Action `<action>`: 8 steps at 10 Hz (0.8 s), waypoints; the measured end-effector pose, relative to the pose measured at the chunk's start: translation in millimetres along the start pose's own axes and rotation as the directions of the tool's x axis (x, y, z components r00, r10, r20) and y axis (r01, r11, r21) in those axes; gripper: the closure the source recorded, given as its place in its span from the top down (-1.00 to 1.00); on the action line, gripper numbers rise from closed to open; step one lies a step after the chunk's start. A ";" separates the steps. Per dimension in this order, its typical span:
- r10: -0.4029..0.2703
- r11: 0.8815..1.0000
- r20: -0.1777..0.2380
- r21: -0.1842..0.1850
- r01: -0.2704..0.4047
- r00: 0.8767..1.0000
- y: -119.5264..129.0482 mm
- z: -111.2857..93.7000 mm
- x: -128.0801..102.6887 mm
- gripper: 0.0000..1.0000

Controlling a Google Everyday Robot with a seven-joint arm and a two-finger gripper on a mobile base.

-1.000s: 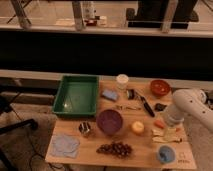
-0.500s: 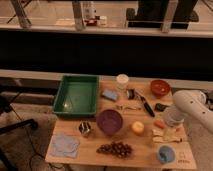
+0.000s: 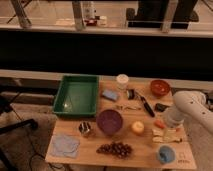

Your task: Place pepper in plastic cup

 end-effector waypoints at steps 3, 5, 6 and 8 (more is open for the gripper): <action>0.022 1.000 -0.005 0.021 -0.022 1.000 -3.5 -10.0 5.8 0.60; 0.034 0.999 -0.004 0.038 -0.034 0.999 -10.2 -13.3 11.0 0.60; 0.030 0.998 -0.002 0.050 -0.030 1.000 -14.1 -14.6 12.1 0.60; 0.025 0.996 0.003 0.085 -0.025 1.000 -21.3 -18.7 19.8 0.60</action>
